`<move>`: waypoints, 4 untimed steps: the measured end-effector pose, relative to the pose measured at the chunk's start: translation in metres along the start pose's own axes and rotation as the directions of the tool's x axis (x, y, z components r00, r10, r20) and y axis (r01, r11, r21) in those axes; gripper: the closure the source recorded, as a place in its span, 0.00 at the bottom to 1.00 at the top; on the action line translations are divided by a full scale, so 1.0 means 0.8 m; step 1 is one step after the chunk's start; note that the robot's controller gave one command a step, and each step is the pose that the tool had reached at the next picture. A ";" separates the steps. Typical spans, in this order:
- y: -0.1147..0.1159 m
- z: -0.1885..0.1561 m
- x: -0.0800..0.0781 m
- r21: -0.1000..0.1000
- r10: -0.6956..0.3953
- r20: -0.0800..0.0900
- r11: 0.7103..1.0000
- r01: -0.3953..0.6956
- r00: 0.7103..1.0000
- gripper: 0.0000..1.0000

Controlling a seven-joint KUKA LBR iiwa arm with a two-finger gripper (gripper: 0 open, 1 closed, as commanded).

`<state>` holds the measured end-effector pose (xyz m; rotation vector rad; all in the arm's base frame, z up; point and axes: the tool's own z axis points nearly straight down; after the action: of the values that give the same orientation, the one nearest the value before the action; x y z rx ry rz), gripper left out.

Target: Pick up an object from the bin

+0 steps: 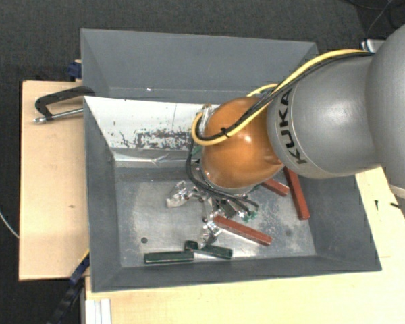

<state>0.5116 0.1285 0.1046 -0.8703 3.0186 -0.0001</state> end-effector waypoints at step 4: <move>-0.009 -0.155 0.014 0.003 -0.241 0.008 0.971 0.241 0.971 1.00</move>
Offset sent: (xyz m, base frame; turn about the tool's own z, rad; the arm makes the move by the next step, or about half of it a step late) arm -0.0168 -0.0151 -0.0346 -0.2528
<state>0.5064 0.1164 0.2290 -1.2270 2.8832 0.0009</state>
